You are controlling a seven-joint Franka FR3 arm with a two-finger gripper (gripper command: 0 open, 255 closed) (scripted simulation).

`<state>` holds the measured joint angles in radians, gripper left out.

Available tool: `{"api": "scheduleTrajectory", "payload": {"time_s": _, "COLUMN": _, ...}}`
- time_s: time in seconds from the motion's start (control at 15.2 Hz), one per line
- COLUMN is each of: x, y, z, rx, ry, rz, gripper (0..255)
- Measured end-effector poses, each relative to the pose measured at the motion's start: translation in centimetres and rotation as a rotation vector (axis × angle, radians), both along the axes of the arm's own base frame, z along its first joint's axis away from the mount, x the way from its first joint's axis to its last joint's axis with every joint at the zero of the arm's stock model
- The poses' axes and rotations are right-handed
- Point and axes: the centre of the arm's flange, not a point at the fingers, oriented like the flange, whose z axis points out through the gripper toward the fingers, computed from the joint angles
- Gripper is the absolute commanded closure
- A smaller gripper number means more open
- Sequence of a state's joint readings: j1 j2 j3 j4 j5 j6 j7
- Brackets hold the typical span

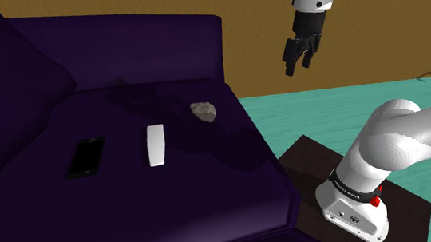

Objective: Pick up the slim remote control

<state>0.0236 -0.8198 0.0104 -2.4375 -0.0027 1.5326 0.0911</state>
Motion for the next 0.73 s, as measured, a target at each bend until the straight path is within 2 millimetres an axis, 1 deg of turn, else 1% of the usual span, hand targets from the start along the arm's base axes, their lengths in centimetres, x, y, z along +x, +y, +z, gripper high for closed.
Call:
{"api": "scheduleTrajectory", "payload": {"time_s": 0.07, "x": 0.0, "y": 0.0, "z": 0.0, "rx": 0.000, "ry": 0.000, "rz": 0.000, "gripper": 0}}
{"api": "scheduleTrajectory", "payload": {"time_s": 0.2, "x": 0.6, "y": 1.0, "z": -0.9, "rx": -0.001, "ry": -0.002, "rz": -0.013, "gripper": 0}}
{"api": "scheduleTrajectory", "payload": {"time_s": 0.4, "x": 2.3, "y": 4.1, "z": -2.3, "rx": -0.002, "ry": -0.009, "rz": -0.042, "gripper": 0}}
{"api": "scheduleTrajectory", "payload": {"time_s": 0.46, "x": 2.7, "y": 5.3, "z": -3.2, "rx": -0.003, "ry": -0.011, "rz": -0.052, "gripper": 0}}
{"api": "scheduleTrajectory", "payload": {"time_s": 0.73, "x": 4.7, "y": 8.8, "z": -5.9, "rx": -0.005, "ry": -0.021, "rz": -0.097, "gripper": 0}}
